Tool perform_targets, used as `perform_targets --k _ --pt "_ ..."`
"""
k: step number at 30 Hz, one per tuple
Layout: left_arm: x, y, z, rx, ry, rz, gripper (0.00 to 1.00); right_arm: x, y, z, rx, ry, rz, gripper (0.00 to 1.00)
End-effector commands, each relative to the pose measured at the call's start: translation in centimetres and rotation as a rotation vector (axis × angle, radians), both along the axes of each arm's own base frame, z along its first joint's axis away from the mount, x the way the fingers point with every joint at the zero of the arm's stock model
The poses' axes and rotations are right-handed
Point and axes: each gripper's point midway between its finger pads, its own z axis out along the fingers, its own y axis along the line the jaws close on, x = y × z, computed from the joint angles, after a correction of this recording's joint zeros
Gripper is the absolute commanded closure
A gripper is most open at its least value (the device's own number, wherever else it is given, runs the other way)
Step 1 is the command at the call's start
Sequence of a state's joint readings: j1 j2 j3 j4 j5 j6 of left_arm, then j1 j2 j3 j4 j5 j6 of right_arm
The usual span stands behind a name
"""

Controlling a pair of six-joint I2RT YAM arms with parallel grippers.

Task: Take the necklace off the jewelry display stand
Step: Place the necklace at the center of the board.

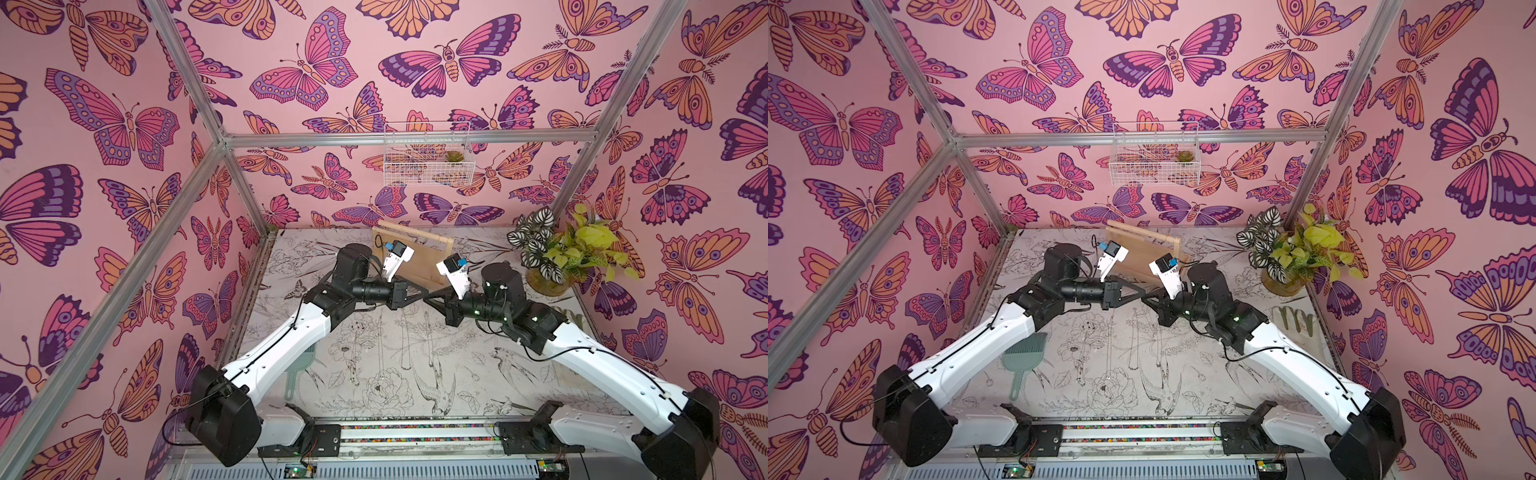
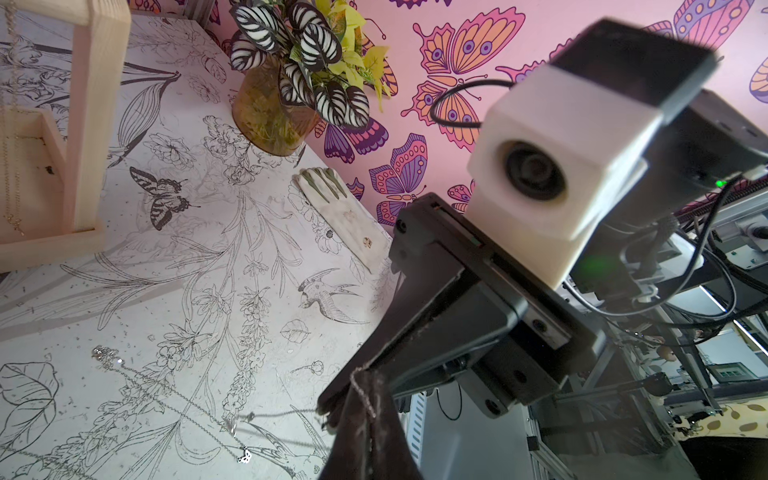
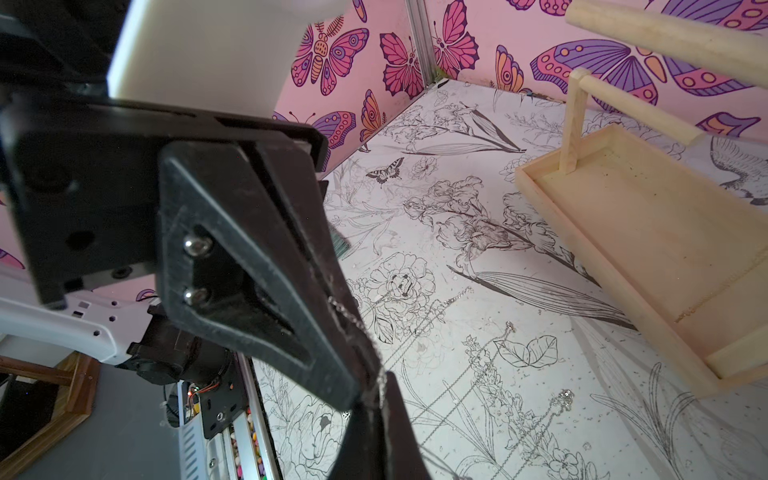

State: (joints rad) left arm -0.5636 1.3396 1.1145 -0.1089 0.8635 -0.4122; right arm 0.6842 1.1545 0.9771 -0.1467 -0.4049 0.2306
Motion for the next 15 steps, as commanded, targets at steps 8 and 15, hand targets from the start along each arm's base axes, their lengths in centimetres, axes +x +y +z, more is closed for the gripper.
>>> perform_targets --k 8,15 --pt "-0.7 0.5 -2.9 0.107 0.005 -0.016 0.94 -0.8 -2.4 3.7 -0.035 -0.094 -0.057 1.0" --pt "-1.7 0.7 -2.5 0.088 -0.01 -0.043 0.54 -0.9 -3.5 5.3 -0.071 -0.115 -0.095 1.0"
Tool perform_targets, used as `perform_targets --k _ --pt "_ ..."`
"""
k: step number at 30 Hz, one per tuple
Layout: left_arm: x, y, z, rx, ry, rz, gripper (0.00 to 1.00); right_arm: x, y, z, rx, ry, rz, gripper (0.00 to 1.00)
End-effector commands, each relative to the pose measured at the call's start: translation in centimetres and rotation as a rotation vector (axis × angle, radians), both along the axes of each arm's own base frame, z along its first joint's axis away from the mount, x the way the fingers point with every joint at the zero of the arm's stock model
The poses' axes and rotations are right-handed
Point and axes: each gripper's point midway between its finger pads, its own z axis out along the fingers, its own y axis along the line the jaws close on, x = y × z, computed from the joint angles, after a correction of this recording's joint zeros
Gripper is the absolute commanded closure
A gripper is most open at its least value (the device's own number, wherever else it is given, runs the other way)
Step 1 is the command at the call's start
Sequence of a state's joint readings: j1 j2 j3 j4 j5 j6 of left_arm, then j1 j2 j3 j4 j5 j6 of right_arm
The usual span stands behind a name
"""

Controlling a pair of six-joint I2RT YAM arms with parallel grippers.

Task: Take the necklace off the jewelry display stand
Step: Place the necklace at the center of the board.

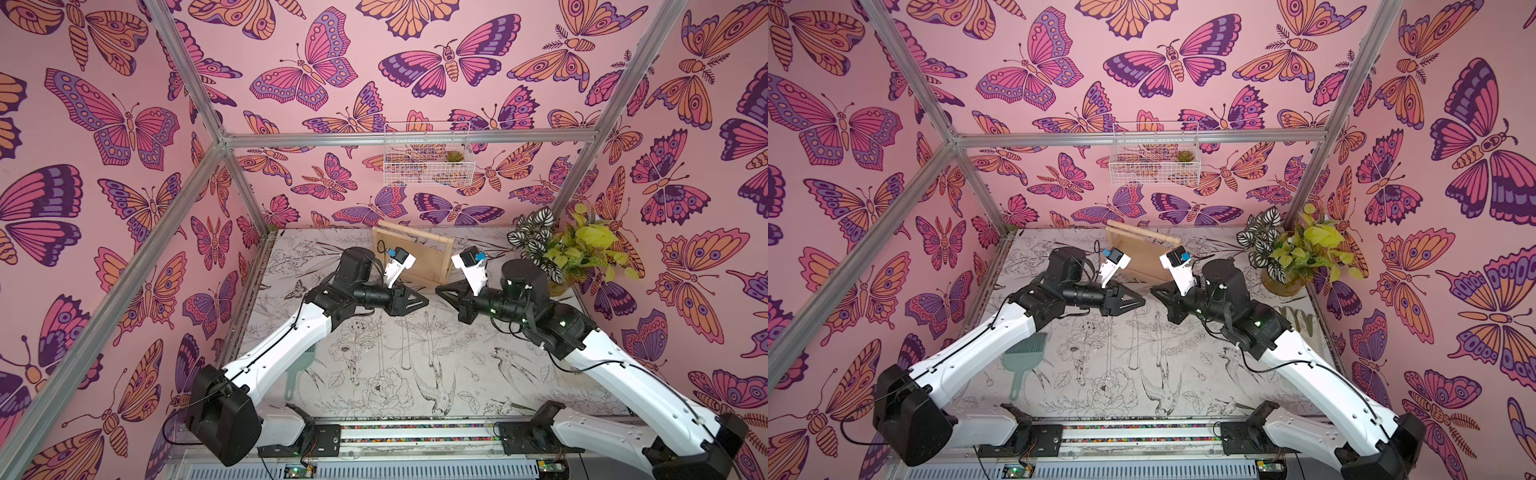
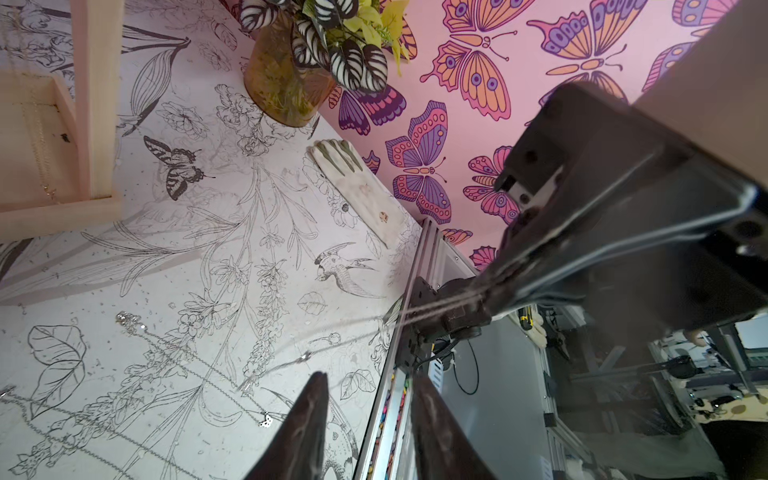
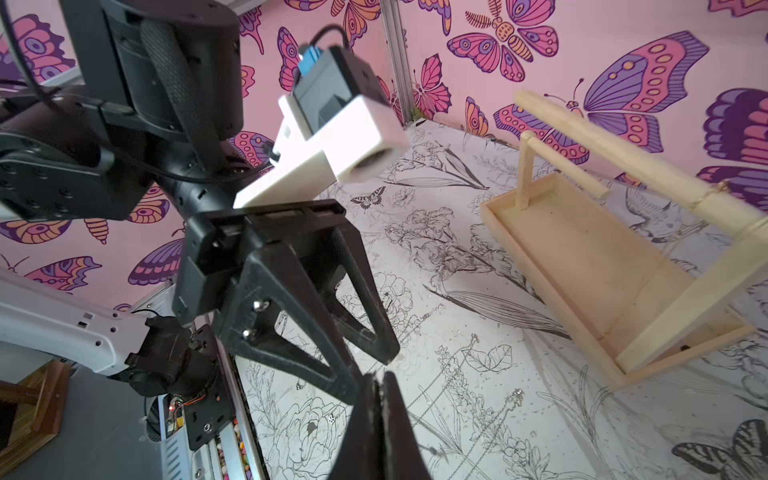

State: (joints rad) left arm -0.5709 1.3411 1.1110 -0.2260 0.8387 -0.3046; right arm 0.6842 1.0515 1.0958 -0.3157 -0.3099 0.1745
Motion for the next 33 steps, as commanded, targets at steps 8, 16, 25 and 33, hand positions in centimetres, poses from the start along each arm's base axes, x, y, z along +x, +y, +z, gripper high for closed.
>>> perform_targets --k 8,16,25,33 --pt "-2.5 1.0 2.4 -0.063 -0.061 -0.014 0.38 -1.0 -2.9 -0.4 -0.086 0.04 -0.091 1.0" --pt "-1.8 2.1 0.8 -0.018 -0.057 0.079 0.43 -5.2 -4.6 -4.5 -0.05 0.195 -0.087 1.0" --pt "-2.4 2.7 -0.1 -0.005 -0.053 0.1 0.44 -9.7 -5.4 -8.5 -0.031 0.329 -0.052 1.0" --pt "-2.2 2.8 -0.3 0.0 -0.054 0.108 0.44 -8.1 -5.9 -14.4 -0.224 0.445 -0.157 1.0"
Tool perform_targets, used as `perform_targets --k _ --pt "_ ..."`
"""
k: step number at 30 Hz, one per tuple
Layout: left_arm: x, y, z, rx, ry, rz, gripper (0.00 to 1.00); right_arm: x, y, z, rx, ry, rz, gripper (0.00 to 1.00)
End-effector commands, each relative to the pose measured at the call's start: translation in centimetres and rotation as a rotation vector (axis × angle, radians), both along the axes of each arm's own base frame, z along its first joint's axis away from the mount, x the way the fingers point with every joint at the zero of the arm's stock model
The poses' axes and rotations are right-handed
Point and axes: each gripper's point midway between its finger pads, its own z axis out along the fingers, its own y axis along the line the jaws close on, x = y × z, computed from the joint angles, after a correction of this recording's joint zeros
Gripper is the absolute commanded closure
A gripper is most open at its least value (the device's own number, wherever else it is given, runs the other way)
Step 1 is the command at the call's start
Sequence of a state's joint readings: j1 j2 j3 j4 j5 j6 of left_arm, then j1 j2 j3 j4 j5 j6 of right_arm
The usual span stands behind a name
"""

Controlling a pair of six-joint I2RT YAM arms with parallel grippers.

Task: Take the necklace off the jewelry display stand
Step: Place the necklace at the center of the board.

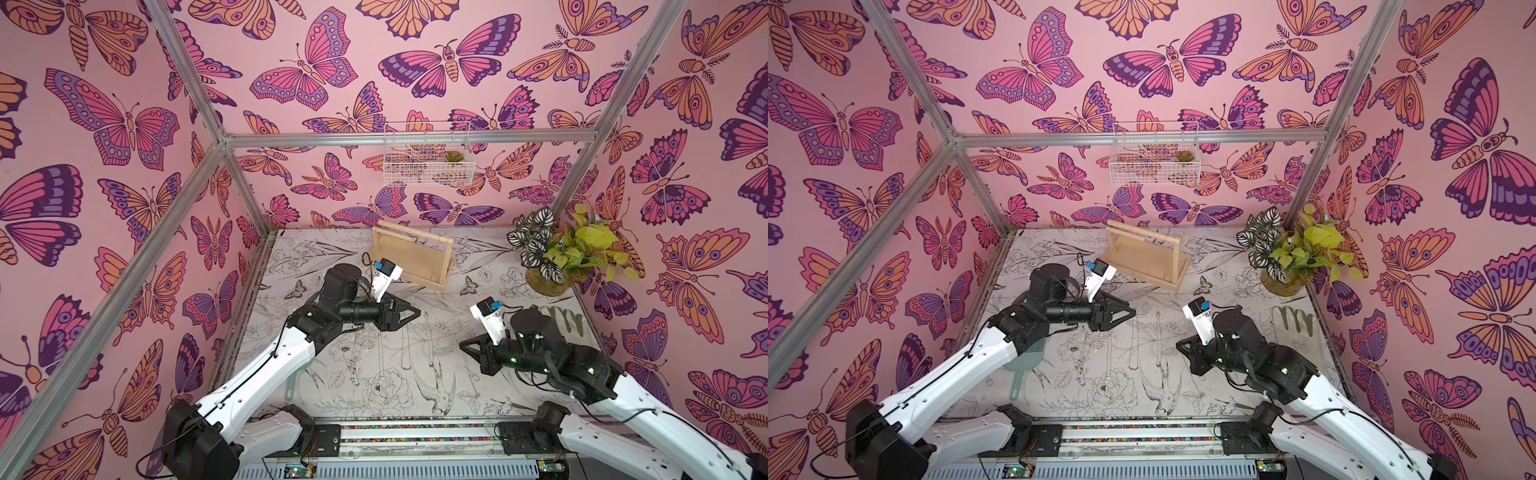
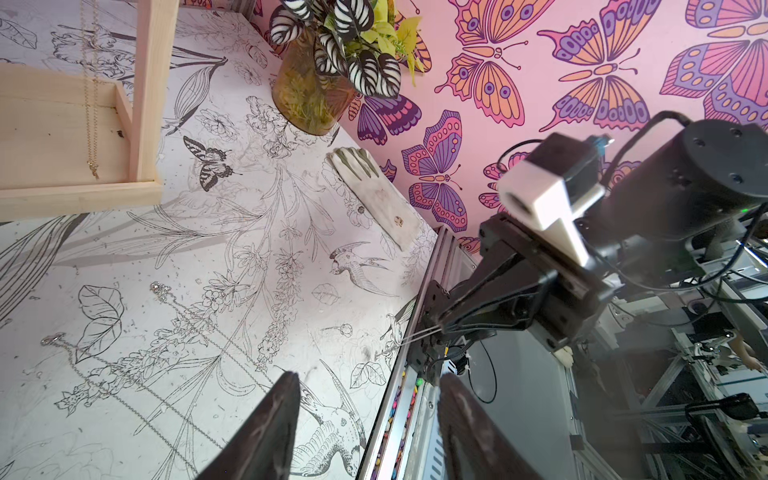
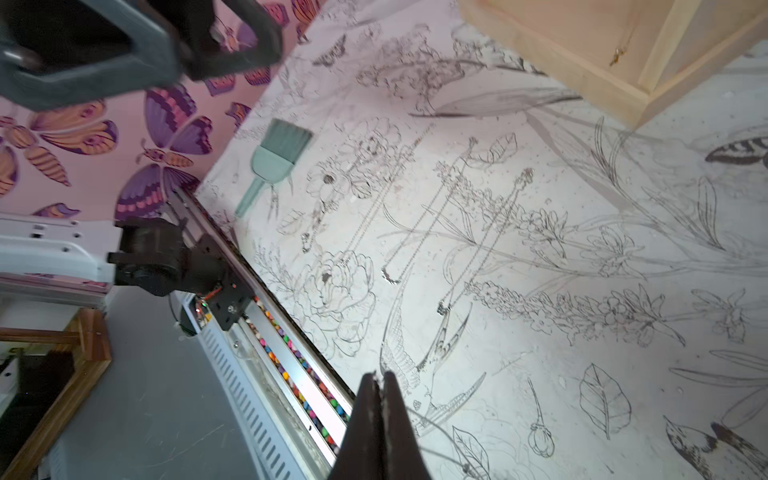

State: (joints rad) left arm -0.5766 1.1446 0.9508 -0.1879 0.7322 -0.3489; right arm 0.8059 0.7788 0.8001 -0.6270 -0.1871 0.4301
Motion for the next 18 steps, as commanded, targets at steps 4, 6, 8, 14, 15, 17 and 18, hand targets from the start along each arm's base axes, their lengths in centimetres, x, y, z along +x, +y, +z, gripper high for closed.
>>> perform_targets --k 4,6,8,14,15,17,18 --pt "0.1 0.0 -0.3 0.009 -0.004 0.004 0.44 1.6 -1.2 -2.8 -0.068 -0.007 -0.114 1.0" --pt "0.1 -0.1 -0.3 0.008 -0.001 -0.002 0.44 2.5 -1.6 -2.8 -0.104 -0.037 -0.145 1.0" --pt "0.2 -0.2 -0.2 0.008 -0.001 -0.006 0.44 3.5 -2.0 -3.1 -0.154 -0.054 -0.178 1.0" --pt "0.6 -0.5 -0.6 0.019 0.008 -0.012 0.44 5.8 -1.5 -4.1 -0.223 -0.066 -0.214 1.0" --pt "0.7 -0.6 -0.6 0.019 0.01 -0.014 0.44 6.2 -1.5 -4.3 -0.23 -0.064 -0.221 1.0" --pt "0.8 -0.7 -0.8 0.022 0.015 -0.015 0.44 6.9 -1.5 -4.6 -0.236 -0.062 -0.232 1.0" --pt "0.9 -0.7 -0.9 0.023 0.016 -0.017 0.44 7.4 -1.5 -4.7 -0.236 -0.059 -0.242 1.0"
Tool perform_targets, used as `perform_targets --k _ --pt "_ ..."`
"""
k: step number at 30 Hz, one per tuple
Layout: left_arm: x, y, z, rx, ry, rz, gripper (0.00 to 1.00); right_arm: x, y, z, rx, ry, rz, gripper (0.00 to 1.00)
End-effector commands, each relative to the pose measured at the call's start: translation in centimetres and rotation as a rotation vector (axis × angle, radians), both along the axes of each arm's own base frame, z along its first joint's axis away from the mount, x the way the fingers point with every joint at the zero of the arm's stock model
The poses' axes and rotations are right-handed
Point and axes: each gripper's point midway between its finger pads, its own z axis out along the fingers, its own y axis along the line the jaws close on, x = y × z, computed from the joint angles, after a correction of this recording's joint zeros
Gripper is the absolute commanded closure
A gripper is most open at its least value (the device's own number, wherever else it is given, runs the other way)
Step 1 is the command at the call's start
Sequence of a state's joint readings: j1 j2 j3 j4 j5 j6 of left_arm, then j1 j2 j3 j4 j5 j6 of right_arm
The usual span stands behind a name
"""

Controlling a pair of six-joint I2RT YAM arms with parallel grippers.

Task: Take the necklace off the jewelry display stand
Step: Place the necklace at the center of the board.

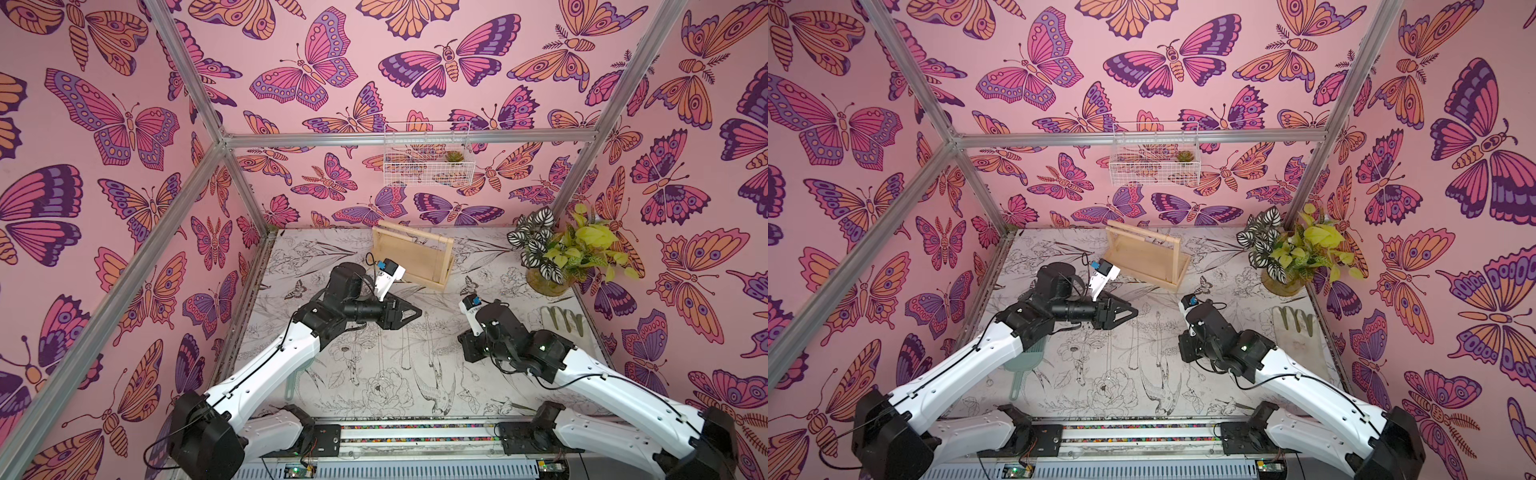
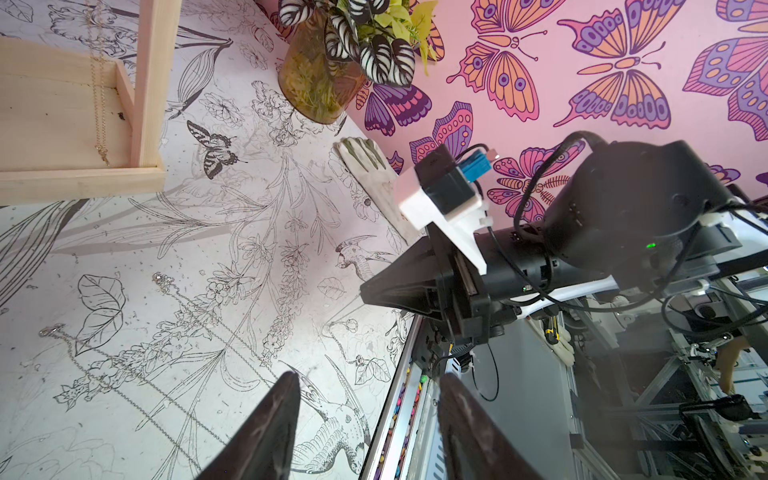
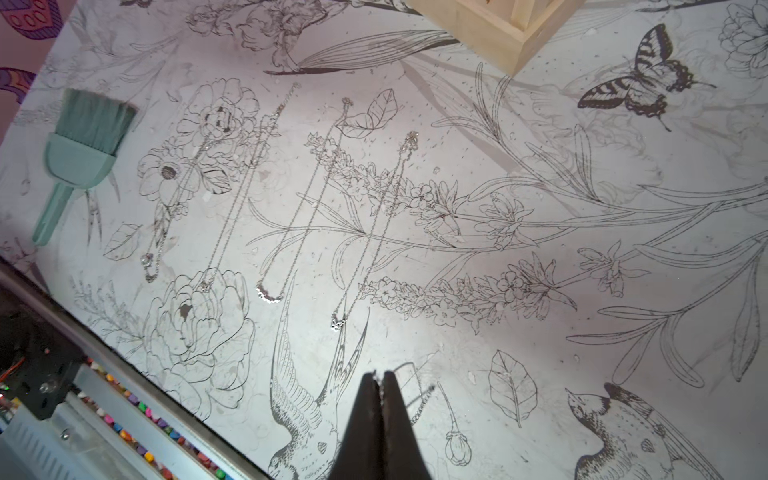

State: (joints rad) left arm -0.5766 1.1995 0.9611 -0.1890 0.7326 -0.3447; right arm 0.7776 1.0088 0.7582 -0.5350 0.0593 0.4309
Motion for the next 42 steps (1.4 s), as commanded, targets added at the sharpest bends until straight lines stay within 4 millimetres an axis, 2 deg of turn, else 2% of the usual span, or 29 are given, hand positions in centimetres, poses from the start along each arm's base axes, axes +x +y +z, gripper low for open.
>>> perform_targets --k 1,12,17,24,29,30,31,34,42 --pt "0.1 -0.3 0.4 -0.001 -0.013 -0.017 0.44 2.3 0.0 1.4 0.006 -0.064 -0.038 1.0" --pt "0.5 -0.7 -0.6 0.014 0.012 -0.025 0.44 6.0 0.1 -0.5 -0.007 -0.014 -0.062 1.0" --pt "0.7 -0.9 0.1 0.01 -0.001 -0.03 0.44 7.5 0.5 -1.7 -0.013 0.012 -0.073 1.0" --pt "0.5 -0.5 1.3 0.003 -0.023 -0.024 0.44 10.0 0.5 -5.1 -0.025 0.1 -0.121 1.0" --pt "0.2 -0.2 1.4 0.014 -0.033 -0.022 0.44 11.4 0.8 -7.0 -0.042 0.113 -0.154 1.0" --pt "0.2 -0.1 1.4 0.016 -0.033 -0.019 0.44 11.8 0.8 -6.9 -0.038 0.106 -0.161 1.0" --pt "0.1 -0.1 1.4 0.017 -0.035 -0.02 0.44 11.9 0.9 -8.1 -0.053 0.13 -0.163 1.0" --pt "0.0 0.0 1.1 0.022 -0.034 -0.019 0.44 12.7 0.9 -9.0 -0.06 0.127 -0.195 1.0" --pt "-0.2 0.3 0.8 0.027 -0.031 -0.011 0.44 14.3 -0.9 -11.5 -0.121 0.06 -0.312 1.0"
